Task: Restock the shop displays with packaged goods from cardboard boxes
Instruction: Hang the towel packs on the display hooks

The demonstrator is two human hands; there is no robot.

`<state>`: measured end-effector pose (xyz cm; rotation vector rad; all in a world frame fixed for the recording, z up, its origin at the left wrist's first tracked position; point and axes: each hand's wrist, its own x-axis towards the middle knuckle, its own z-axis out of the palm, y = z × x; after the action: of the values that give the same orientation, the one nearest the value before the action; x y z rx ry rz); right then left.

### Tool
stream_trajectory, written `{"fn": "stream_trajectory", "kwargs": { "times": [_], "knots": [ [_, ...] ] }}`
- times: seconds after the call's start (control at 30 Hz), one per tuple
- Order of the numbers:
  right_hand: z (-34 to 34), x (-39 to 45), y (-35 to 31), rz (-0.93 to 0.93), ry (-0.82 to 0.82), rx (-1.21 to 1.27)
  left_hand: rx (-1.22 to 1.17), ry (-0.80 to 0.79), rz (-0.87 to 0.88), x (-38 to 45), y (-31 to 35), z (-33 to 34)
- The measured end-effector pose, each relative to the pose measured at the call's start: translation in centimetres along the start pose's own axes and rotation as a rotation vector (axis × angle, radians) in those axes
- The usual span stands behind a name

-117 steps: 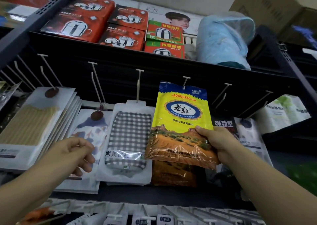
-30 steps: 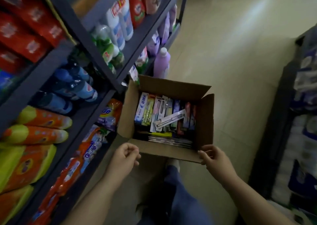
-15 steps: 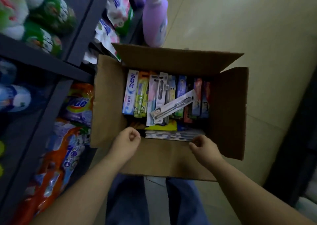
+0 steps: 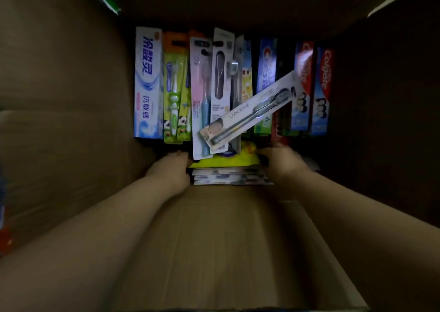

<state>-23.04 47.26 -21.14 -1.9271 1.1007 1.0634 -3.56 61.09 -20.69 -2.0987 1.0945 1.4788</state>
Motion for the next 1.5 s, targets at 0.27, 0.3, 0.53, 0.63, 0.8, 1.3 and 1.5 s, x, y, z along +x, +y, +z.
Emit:
{"fn": "stream_trajectory", "kwargs": {
  "times": [0.27,0.3,0.53,0.63,0.8,1.3,1.5],
  "knots": [
    [-0.6,-4.3,-0.6,-0.265,0.15,-0.015,0.136,0.129,0.06,-1.3,0.6,0.8],
    [-0.9,-5.4,-0.7,-0.297,0.156,-0.001,0.127,0.149,0.084,-2.1,0.8,0.6],
    [-3.7,-9.6,1.9,-0.355,0.39,0.487,-0.032,0.285,0.115,-7.5,0.1,-2.2],
    [-4.3,-7.7,4.2,-0.02,0.414,0.46,-0.271,0.413,0.074,-9.2,-0.4,-3.1],
    [-2.5,-2.8,4.0,-0.117,-0.057,-0.16,-0.398,0.464,0.081,-10.0,-0.7,-3.0],
    [2.6,2.1,2.6,-0.125,0.18,-0.425,-0.504,0.574,0.079,-9.2,-1.7,-2.6],
    [2.0,2.7,1.8,-0.125,0.272,-0.424,-0.577,0.571,0.028,-8.6,-2.3,-2.6]
  ]
}}
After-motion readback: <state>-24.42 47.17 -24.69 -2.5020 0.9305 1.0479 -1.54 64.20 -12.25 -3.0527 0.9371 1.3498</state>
